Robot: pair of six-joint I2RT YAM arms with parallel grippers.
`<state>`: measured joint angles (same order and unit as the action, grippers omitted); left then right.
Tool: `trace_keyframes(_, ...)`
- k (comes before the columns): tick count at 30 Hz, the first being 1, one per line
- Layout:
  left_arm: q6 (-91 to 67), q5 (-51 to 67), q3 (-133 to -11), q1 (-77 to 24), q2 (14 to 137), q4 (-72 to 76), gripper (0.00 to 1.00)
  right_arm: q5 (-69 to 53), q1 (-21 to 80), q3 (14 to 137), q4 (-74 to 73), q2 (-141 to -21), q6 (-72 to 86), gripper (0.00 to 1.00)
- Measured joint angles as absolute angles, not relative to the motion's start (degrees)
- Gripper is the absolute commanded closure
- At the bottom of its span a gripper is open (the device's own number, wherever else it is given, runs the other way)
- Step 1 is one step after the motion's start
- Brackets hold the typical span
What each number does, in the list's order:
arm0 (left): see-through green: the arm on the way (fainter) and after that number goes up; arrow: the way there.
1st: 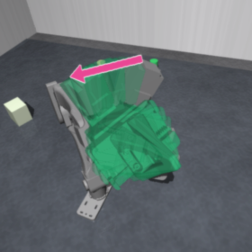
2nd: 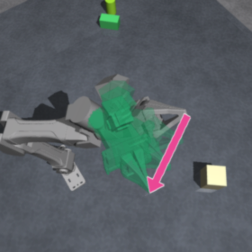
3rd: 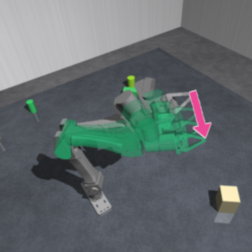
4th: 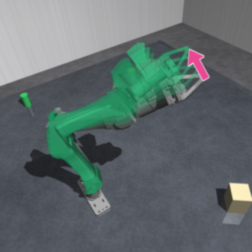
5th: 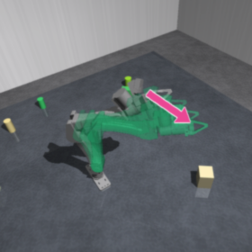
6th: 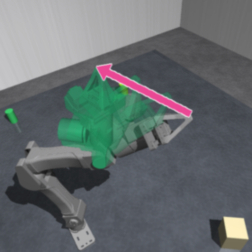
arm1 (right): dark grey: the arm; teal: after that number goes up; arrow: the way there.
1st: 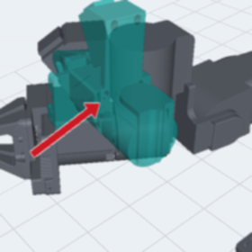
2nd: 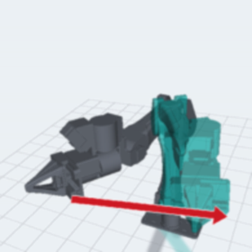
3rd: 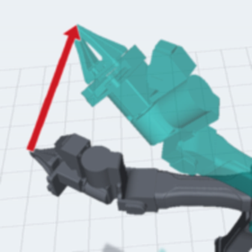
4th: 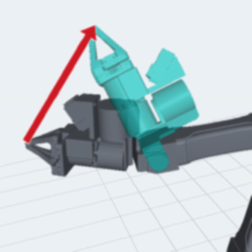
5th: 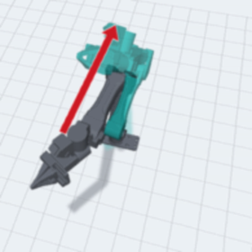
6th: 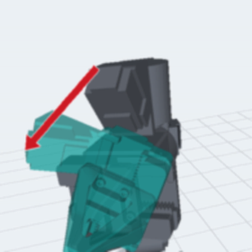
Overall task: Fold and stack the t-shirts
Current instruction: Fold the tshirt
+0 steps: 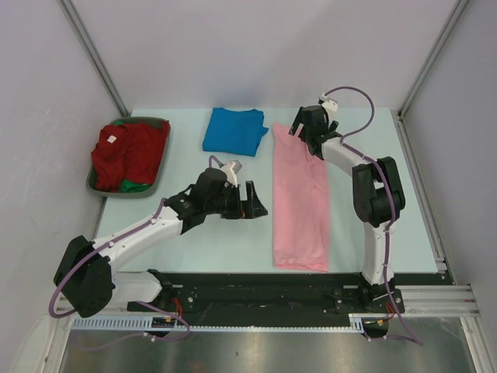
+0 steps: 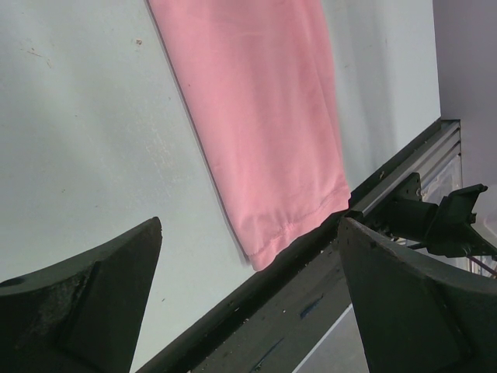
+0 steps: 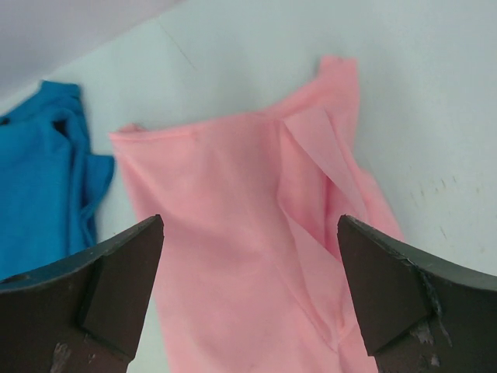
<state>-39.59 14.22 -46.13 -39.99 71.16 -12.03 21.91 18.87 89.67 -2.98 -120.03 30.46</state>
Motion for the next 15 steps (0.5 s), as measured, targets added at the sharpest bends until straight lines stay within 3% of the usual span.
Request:
trace_keyframes(8, -39.6, 14.2, -46.1, -40.0, 71.1, -12.1, 0.0, 21.7, 20.0, 99.1, -6.2, -121.4, 27.3, 0.16)
trace_keyframes(15, -39.6, 14.2, -46.0, -40.0, 71.1, -12.0, 0.0, 21.6, 20.0, 99.9, -8.6, -123.9, 26.7, 0.2)
